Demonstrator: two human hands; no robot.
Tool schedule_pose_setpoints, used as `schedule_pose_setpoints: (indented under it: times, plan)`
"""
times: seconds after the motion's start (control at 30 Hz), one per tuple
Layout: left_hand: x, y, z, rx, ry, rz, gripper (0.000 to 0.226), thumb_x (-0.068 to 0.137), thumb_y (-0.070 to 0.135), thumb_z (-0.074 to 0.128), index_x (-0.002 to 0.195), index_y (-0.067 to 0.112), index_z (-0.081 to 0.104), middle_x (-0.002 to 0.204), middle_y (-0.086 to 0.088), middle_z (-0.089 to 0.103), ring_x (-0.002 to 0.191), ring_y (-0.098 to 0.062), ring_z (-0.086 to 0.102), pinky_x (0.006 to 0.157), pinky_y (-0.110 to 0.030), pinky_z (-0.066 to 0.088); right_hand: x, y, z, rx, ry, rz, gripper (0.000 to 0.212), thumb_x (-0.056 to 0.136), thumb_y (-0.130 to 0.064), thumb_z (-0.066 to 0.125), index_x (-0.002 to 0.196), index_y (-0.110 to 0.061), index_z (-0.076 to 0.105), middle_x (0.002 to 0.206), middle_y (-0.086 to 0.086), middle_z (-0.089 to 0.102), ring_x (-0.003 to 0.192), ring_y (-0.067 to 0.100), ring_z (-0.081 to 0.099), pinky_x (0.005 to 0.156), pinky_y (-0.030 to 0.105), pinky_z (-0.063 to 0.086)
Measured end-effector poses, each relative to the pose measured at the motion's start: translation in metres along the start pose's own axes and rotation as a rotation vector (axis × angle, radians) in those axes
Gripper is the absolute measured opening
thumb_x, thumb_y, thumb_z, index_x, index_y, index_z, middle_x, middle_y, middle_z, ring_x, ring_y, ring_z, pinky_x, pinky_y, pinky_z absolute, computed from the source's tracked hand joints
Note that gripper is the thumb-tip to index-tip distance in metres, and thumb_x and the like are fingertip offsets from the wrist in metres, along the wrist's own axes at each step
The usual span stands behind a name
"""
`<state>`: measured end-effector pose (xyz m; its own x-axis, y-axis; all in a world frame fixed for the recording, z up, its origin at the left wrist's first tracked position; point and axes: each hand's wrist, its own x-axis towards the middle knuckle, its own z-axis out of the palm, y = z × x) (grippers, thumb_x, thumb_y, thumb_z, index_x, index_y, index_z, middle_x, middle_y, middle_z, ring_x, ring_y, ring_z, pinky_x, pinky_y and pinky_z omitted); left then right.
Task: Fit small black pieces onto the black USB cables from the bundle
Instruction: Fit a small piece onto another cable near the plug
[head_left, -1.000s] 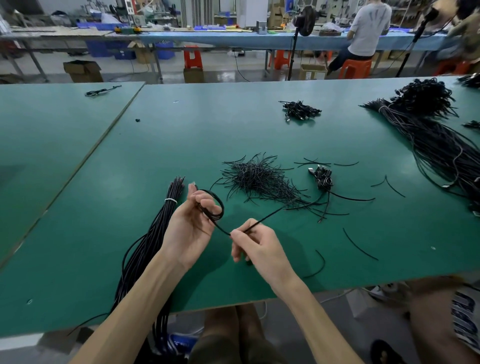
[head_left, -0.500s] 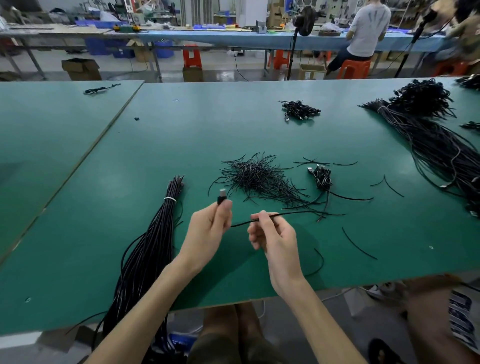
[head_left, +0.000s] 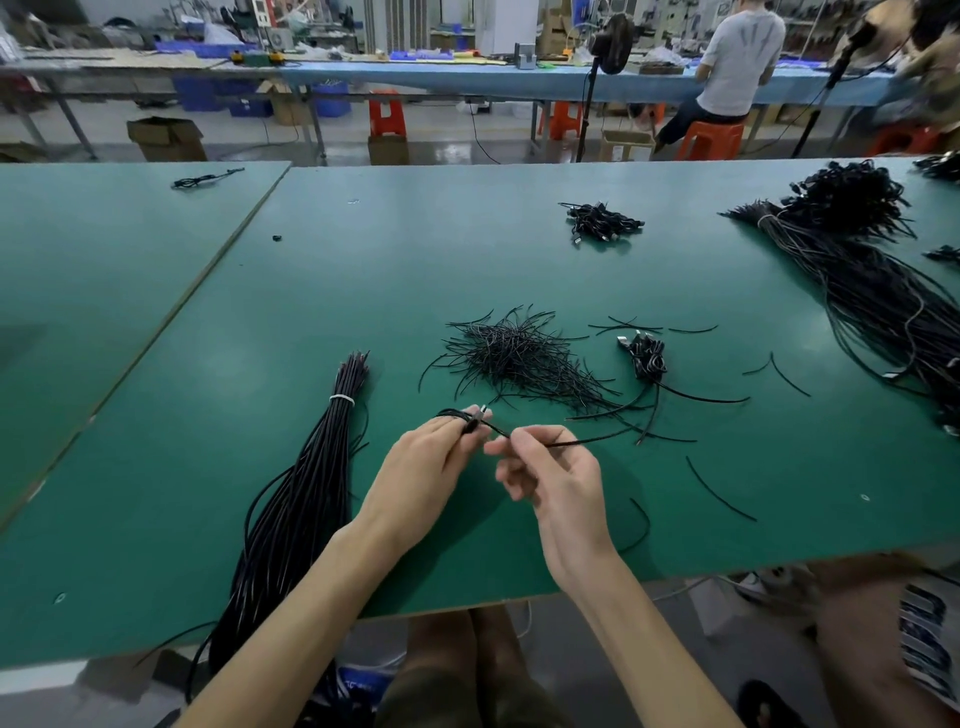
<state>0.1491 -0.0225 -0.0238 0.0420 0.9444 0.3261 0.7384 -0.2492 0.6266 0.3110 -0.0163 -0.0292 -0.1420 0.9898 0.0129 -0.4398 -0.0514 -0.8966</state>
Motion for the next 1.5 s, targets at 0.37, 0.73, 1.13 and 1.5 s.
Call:
schedule_pose_setpoints:
  times: [0.37,0.73,1.13,1.5]
  plan:
    - [0.006,0.006,-0.012,-1.308,-0.005,-0.347,0.05,0.107,0.036,0.045,0.1,-0.003,0.076,0.123,-0.026,0.07,0.108,-0.032,0.072,0.09,-0.034,0.059,0.004,0.01,0.001,-0.307,-0.236,0.004,0.013,0.095,-0.018,0.072,0.091,-0.007,0.067,0.081,0.015,0.078,0.056,0.015,0.064,0.051,0.018,0.044]
    - [0.015,0.003,-0.015,-1.717,0.02,-0.5,0.043,0.108,0.04,0.045,0.07,0.02,0.048,0.056,0.011,0.034,0.046,-0.006,0.031,0.048,-0.02,0.033,0.0,0.009,0.003,-0.377,-0.258,0.014,0.022,0.099,-0.023,0.068,0.094,-0.002,0.066,0.08,0.011,0.078,0.057,0.015,0.063,0.05,0.019,0.042]
    - [0.016,-0.002,-0.022,-1.758,0.08,-0.494,0.056,0.109,0.043,0.039,0.059,0.023,0.054,0.05,0.012,0.03,0.048,-0.009,0.016,0.044,-0.019,0.031,-0.001,0.008,0.007,-0.396,-0.219,0.04,0.044,0.111,-0.03,0.046,0.09,0.0,0.07,0.072,0.015,0.076,0.05,0.02,0.062,0.043,0.021,0.04]
    - [0.008,-0.003,-0.009,-1.221,0.082,-0.388,0.044,0.105,0.045,0.043,0.072,0.017,0.044,0.063,0.003,0.028,0.057,-0.015,0.026,0.059,-0.026,0.029,-0.006,0.004,0.009,-0.426,-0.266,-0.052,0.021,0.105,-0.021,0.059,0.096,-0.003,0.065,0.075,0.007,0.072,0.049,0.018,0.058,0.047,0.014,0.041]
